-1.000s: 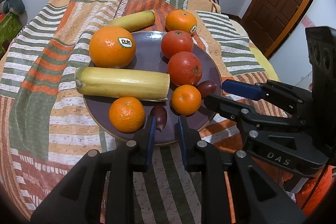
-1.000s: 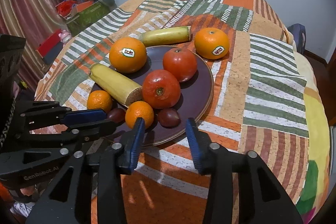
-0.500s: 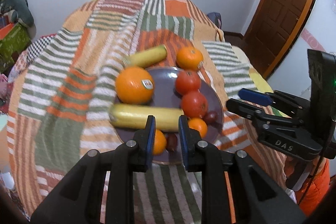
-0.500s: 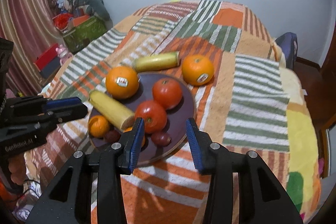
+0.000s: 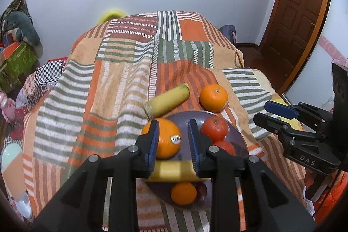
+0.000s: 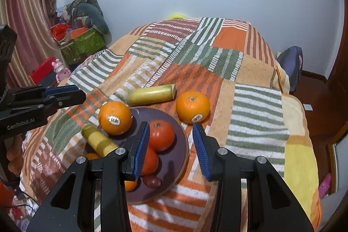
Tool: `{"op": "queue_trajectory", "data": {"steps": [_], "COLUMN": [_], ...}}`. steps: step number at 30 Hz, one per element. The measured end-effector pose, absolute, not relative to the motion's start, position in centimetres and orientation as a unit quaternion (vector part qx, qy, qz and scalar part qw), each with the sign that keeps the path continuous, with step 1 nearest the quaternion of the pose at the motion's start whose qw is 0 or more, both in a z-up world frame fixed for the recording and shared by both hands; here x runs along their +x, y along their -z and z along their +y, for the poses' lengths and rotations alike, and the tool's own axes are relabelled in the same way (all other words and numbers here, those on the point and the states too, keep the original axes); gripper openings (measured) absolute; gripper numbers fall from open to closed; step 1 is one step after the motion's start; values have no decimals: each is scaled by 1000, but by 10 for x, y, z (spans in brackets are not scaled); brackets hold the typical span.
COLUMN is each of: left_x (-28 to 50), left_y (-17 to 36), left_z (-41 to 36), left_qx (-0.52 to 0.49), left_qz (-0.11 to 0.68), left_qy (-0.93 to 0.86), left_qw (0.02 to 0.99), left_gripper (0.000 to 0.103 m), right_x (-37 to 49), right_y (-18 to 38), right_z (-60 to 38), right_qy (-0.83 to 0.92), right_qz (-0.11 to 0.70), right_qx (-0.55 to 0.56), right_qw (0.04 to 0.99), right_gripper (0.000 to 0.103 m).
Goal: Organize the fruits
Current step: 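Grasp the large orange with right tool while left tool grasps the green-yellow squash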
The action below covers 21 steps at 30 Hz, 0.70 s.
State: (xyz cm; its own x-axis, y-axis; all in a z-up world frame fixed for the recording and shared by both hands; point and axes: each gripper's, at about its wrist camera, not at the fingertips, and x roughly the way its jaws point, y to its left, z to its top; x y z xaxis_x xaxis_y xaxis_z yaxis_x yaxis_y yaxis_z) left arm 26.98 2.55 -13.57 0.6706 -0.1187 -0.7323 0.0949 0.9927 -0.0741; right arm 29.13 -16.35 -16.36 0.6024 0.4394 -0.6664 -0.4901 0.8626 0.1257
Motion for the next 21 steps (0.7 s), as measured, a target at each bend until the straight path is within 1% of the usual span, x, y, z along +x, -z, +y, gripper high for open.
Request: {"op": "queue_trajectory", "data": {"steps": [4, 6, 8, 11, 15, 21], "left_x": [291, 301, 313, 331, 358, 390], "left_y": [138, 140, 143, 151, 172, 199], "left_z": [23, 22, 21, 22, 24, 24], "left_qx": [-2, 6, 15, 18, 15, 26], "left_qz": [405, 407, 408, 416, 450, 493], "left_qy": [62, 65, 66, 73, 83, 99], "left_qw": [912, 911, 911, 906, 889, 864], "left_gripper": [28, 30, 38, 47, 48, 49], "right_x": [304, 309, 317, 330, 342, 358], "right_y": [162, 161, 161, 163, 173, 191], "right_z": [-159, -158, -158, -159, -160, -163], "right_qy": [-259, -258, -256, -251, -244, -245], "right_qz": [357, 355, 353, 355, 364, 390], "right_qx": [-41, -41, -41, -43, -47, -41], "right_qw": [897, 898, 899, 899, 897, 887], "right_gripper": [38, 38, 38, 38, 44, 45]}}
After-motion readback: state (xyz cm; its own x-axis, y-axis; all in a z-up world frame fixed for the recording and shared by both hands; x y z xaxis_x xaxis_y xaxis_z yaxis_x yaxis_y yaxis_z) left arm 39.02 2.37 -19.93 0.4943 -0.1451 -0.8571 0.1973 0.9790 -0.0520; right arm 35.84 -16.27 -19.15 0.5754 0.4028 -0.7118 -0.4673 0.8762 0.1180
